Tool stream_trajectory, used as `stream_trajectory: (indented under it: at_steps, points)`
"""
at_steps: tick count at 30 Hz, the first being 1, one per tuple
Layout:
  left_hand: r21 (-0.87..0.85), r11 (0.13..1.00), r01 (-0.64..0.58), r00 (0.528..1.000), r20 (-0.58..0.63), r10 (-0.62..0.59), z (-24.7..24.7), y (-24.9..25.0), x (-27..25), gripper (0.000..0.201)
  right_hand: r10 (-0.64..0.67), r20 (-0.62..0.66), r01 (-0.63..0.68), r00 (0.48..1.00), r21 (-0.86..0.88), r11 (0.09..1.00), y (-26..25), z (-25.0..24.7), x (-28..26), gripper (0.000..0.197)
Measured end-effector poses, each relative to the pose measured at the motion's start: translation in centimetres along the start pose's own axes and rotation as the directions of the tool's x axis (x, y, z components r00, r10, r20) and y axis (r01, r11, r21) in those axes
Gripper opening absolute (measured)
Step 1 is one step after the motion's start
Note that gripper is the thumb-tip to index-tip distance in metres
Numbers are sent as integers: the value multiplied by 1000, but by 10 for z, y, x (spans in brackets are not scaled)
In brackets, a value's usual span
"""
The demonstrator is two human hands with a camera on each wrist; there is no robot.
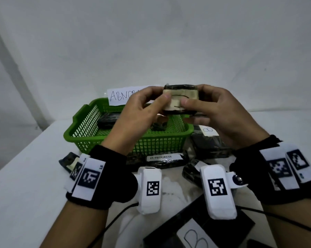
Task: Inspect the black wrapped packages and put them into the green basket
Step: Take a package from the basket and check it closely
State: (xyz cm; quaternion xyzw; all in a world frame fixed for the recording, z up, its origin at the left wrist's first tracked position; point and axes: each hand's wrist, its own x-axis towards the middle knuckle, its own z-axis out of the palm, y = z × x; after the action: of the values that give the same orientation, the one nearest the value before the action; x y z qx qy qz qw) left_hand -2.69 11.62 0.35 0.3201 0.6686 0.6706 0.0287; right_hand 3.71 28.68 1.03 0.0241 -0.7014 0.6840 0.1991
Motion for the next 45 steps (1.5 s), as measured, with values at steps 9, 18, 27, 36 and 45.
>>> stream_trajectory:
  at_steps: [9, 18, 27, 36, 45]
  points:
    - [128, 988, 84, 994, 53, -92, -9, 6, -6, 20, -15, -47, 11, 999, -85, 996, 0, 17, -3, 35]
    - [220, 972, 77, 997, -14, -76, -9, -3, -6, 20, -46, -48, 39, 998, -133, 990, 3, 22, -3, 30]
    - [229, 973, -12, 996, -83, 32, -3, -7, -5, 13, -156, -121, 132, 980, -184, 974, 14, 22, 2, 25]
    - [145, 989, -20, 999, -24, 23, -11, -6, -6, 30, 265, 79, -260, 961, -69, 963, -8, 13, -6, 44]
    - [95, 994, -47, 999, 2, 47, -6, -5, -6, 9, 158, 71, -156, 985, -41, 987, -10, 13, -5, 15]
